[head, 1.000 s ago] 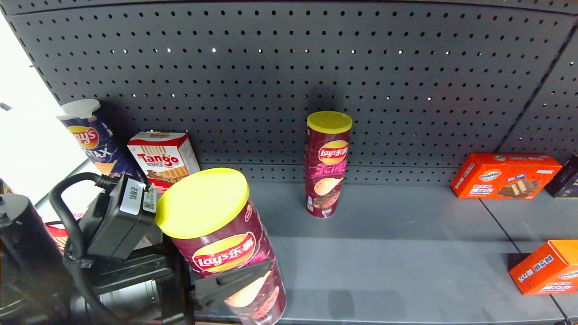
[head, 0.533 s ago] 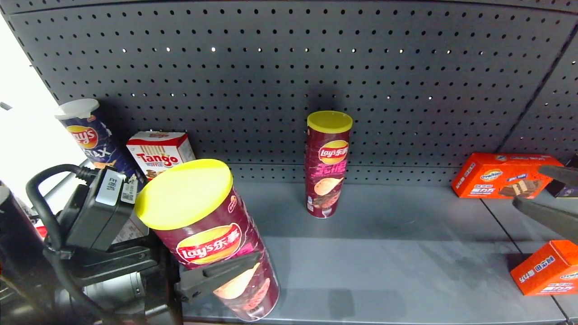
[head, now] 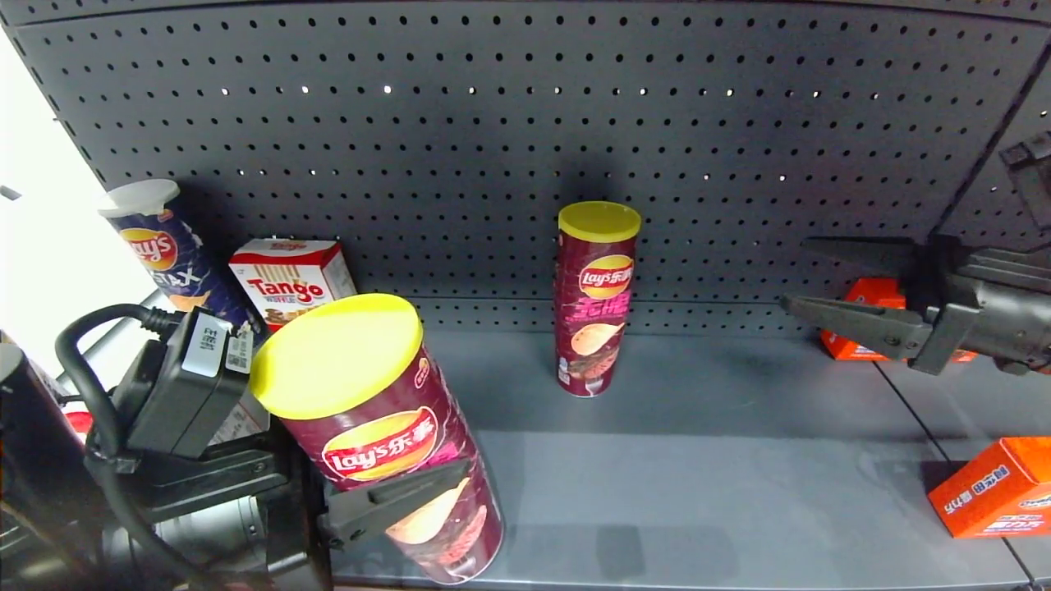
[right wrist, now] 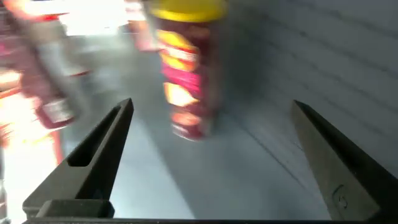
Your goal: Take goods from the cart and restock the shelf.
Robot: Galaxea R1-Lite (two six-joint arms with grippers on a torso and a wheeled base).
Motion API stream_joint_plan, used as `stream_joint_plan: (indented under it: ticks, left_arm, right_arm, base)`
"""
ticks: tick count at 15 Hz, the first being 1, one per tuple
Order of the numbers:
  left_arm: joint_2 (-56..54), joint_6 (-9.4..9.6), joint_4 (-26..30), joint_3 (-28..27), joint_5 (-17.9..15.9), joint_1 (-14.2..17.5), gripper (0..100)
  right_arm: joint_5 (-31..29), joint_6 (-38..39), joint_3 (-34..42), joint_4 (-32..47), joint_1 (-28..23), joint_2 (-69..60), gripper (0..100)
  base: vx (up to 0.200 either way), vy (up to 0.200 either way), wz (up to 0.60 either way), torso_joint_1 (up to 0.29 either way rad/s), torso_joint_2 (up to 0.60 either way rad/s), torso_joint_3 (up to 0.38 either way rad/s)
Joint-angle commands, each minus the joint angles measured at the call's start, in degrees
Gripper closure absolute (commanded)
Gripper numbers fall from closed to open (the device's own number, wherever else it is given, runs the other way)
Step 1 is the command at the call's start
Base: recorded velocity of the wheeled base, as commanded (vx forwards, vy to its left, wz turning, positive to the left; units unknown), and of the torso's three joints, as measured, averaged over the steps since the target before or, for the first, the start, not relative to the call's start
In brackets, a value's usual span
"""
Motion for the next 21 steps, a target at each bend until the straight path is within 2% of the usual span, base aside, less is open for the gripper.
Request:
stream_joint_plan:
  ticks: [1,3,8,21]
  left_arm:
    - [0.0,0.02,-0.1,0.4,0.0,0.0,100]
    - [0.0,0.02,-0.1,0.7,0.0,0.4,100]
    - [-0.1,0.02,-0.1,1.2,0.0,1.2,100]
    - [0.6,-0.07,-0.1,2.2,-0.1,2.5,100]
  right_arm:
    - [5.4,-0.8,-4.3,-0.7,2.2,7.9,0]
    - [9.6,-0.8,-8.1,-0.6,4.0,11.2,0]
    - [9.7,-0.8,-15.8,-0.5,6.9,19.9,0]
    - [9.3,-1.0,-22.8,-0.7,9.0,30.8,0]
  base:
    - [0.000,0.000,0.00,0.000,0.00,0.000]
    - [0.000,0.000,0.00,0.000,0.00,0.000]
    - [0.000,0.000,0.00,0.000,0.00,0.000]
    - [0.000,0.000,0.00,0.000,0.00,0.000]
